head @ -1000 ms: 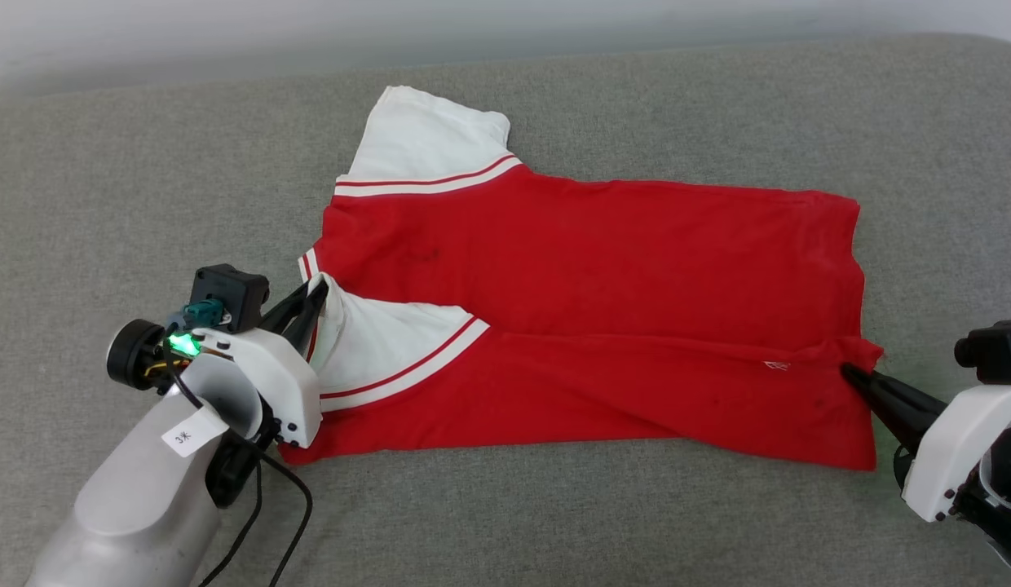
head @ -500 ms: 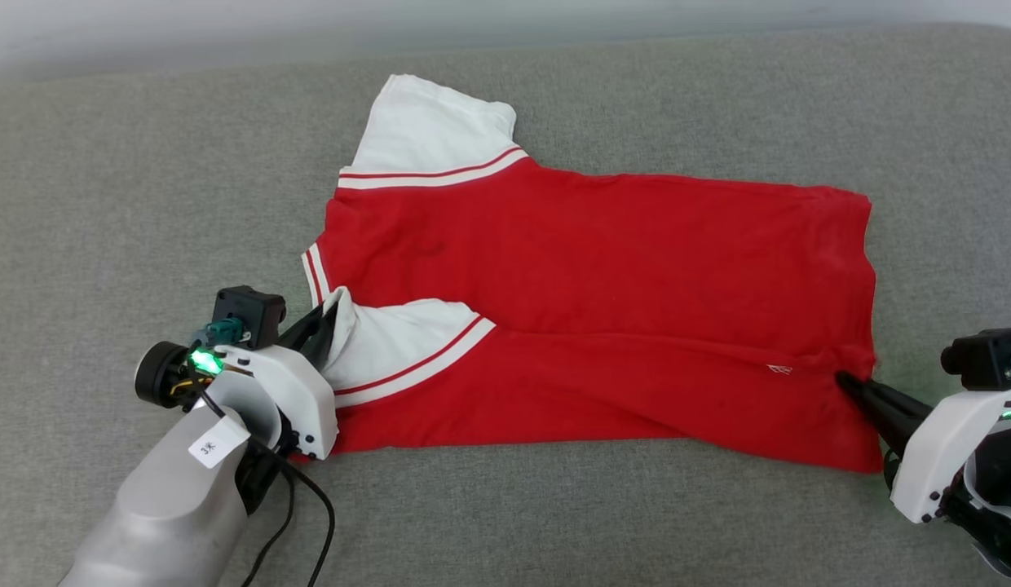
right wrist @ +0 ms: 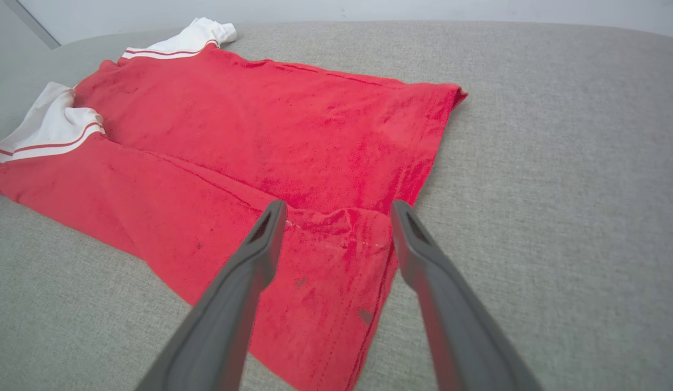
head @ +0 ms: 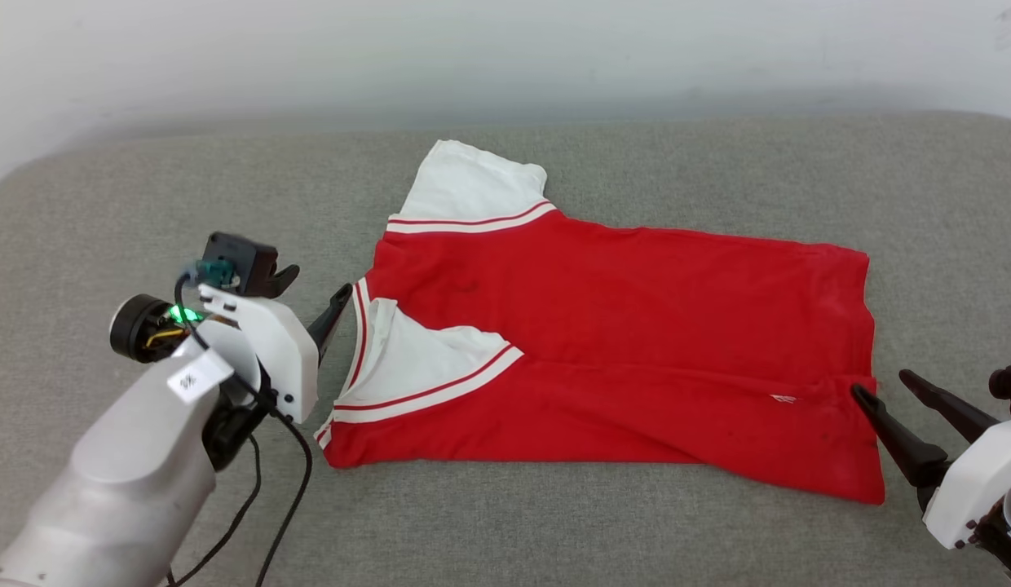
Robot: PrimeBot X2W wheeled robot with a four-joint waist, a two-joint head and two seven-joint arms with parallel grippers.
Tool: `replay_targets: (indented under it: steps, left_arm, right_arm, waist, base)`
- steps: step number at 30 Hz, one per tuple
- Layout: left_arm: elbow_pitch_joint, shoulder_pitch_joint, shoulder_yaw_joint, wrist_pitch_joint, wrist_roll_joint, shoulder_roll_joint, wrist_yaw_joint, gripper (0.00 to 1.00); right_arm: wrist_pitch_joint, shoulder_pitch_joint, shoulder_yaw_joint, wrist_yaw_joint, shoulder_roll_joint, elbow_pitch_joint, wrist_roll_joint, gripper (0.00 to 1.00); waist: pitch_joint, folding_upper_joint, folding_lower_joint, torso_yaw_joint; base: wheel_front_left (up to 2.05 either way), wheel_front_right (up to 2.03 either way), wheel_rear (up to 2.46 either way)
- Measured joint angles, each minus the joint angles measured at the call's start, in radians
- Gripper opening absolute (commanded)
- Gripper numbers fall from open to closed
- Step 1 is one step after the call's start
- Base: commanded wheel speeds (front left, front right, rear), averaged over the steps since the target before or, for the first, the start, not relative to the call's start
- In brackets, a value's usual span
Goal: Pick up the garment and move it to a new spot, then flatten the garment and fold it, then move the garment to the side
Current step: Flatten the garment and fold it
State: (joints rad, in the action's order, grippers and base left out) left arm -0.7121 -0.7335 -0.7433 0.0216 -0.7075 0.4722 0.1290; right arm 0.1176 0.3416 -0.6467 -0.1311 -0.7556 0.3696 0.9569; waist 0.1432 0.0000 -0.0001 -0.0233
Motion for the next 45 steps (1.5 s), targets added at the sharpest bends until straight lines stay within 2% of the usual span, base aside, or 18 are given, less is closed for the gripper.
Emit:
replay_targets:
  steps: [10, 11, 12, 14, 15, 21, 29, 30, 31, 35, 39, 45]
  left_arm:
    - [0.137, -0.042, -0.086, -0.497, -0.193, 0.070, 0.000, 1.00]
    - [0.137, -0.042, -0.086, -0.497, -0.193, 0.070, 0.000, 1.00]
    - [0.148, -0.041, -0.100, -0.576, -0.227, 0.078, 0.000, 1.00]
    - [0.153, -0.040, -0.107, -0.608, -0.242, 0.080, 0.000, 1.00]
    - [0.158, -0.036, -0.122, -0.667, -0.263, 0.086, 0.000, 1.00]
    - [0.152, -0.010, -0.151, -0.751, -0.291, 0.094, 0.000, 1.00]
    - [0.107, 0.019, -0.167, -0.749, -0.299, 0.087, 0.000, 1.00]
    - [0.103, 0.022, -0.166, -0.745, -0.303, 0.086, 0.000, 0.40]
    - [0.101, 0.024, -0.166, -0.736, -0.307, 0.085, 0.000, 0.00]
    - [0.105, 0.029, -0.175, -0.693, -0.305, 0.083, 0.000, 0.00]
    - [0.135, 0.034, -0.197, -0.635, -0.276, 0.098, 0.000, 0.00]
    - [0.217, 0.033, -0.195, -0.566, -0.254, 0.144, 0.000, 0.00]
  right_arm:
    - [-0.043, -0.055, 0.085, 0.000, 0.024, -0.049, -0.055, 1.00]
    - [-0.043, -0.055, 0.085, 0.000, 0.024, -0.049, -0.055, 1.00]
    - [-0.054, -0.059, 0.097, 0.000, 0.033, -0.058, -0.063, 1.00]
    - [-0.059, -0.060, 0.104, 0.000, 0.037, -0.063, -0.068, 1.00]
    - [-0.069, -0.063, 0.117, 0.000, 0.044, -0.071, -0.073, 1.00]
    - [-0.095, -0.076, 0.146, 0.000, 0.064, -0.086, -0.089, 1.00]
    - [-0.113, -0.078, 0.170, 0.000, 0.085, -0.100, -0.109, 1.00]
    - [-0.115, -0.078, 0.173, 0.000, 0.086, -0.100, -0.113, 1.00]
    - [-0.118, -0.078, 0.177, 0.000, 0.086, -0.101, -0.114, 1.00]
    - [-0.125, -0.078, 0.191, 0.000, 0.081, -0.113, -0.125, 1.00]
    - [-0.157, -0.074, 0.205, 0.000, 0.047, -0.142, -0.152, 1.00]
    - [-0.353, -0.034, 0.224, 0.000, -0.063, -0.218, -0.176, 1.00]
  waist:
    - [-0.025, 0.0000, 0.0000, 0.013]
    - [-0.025, 0.0000, 0.0000, 0.013]
    - [-0.025, 0.0000, 0.0000, 0.011]
    - [-0.024, 0.0000, 0.0000, 0.008]
    - [-0.021, 0.0000, 0.0000, 0.002]
    - [0.000, 0.0000, 0.0000, -0.016]
    - [0.030, 0.0000, 0.0000, -0.037]
    - [0.032, 0.0000, 0.0000, -0.038]
    - [0.032, 0.0000, 0.0000, -0.038]
    - [0.024, 0.0000, 0.0001, -0.035]
    - [0.006, 0.0000, 0.0001, -0.033]
    - [-0.016, 0.0000, 0.0001, -0.026]
  base:
    - [0.00, 0.00, 0.00]
    - [0.00, 0.00, 0.00]
    - [0.00, 0.00, 0.00]
    - [0.00, 0.00, 0.00]
    - [0.00, 0.00, 0.00]
    - [0.00, 0.00, 0.00]
    - [0.00, 0.00, 0.00]
    - [0.00, 0.00, 0.00]
    - [0.00, 0.00, 0.00]
    - [0.00, 0.00, 0.00]
    - [0.00, 0.00, 0.00]
    - [0.00, 0.00, 0.00]
